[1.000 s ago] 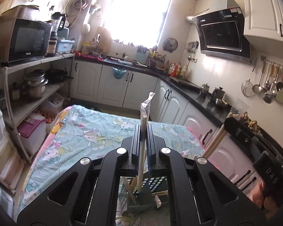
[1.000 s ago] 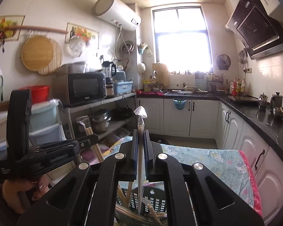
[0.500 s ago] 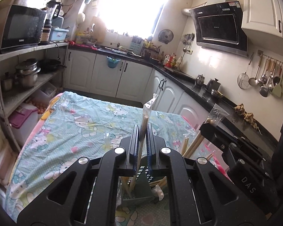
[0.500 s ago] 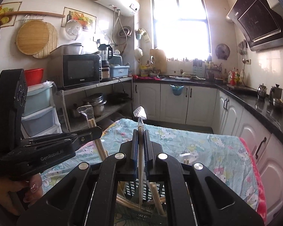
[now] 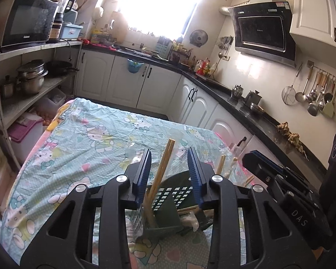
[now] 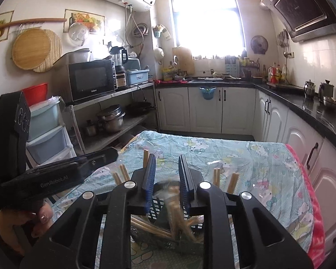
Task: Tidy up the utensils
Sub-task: 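Lower the chopstick into the green caddy and open the right tool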
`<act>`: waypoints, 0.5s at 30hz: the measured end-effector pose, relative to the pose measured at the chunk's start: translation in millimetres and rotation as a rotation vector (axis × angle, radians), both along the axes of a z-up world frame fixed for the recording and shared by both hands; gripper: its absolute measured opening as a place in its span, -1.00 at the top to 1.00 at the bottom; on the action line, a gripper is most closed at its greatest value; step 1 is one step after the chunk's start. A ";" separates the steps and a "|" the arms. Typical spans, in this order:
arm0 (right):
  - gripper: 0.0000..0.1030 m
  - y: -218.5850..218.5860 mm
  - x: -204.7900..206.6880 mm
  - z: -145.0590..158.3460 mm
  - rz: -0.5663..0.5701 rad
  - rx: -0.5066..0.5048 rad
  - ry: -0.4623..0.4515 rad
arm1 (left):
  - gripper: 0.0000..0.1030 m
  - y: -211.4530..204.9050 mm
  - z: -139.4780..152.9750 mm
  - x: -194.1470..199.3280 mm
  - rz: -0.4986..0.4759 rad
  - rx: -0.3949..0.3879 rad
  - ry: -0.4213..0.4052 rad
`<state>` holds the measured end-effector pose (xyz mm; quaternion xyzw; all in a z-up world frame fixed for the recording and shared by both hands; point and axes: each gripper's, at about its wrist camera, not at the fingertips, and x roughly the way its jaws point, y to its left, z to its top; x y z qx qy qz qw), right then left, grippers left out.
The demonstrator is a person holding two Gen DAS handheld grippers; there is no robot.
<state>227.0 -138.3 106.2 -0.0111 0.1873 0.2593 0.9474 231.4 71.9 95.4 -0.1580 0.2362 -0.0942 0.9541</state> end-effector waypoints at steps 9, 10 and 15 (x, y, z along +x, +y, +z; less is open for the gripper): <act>0.28 -14.5 -16.7 14.3 -0.010 0.024 -0.013 | -0.18 6.9 23.7 -26.1 0.035 0.009 -0.040; 0.23 -15.6 -19.2 15.9 -0.009 0.024 -0.017 | -0.30 7.5 25.8 -29.2 0.041 0.010 -0.040; 0.03 -20.8 -33.2 23.4 -0.007 0.020 -0.032 | -0.63 7.8 32.1 -43.1 0.055 0.030 -0.035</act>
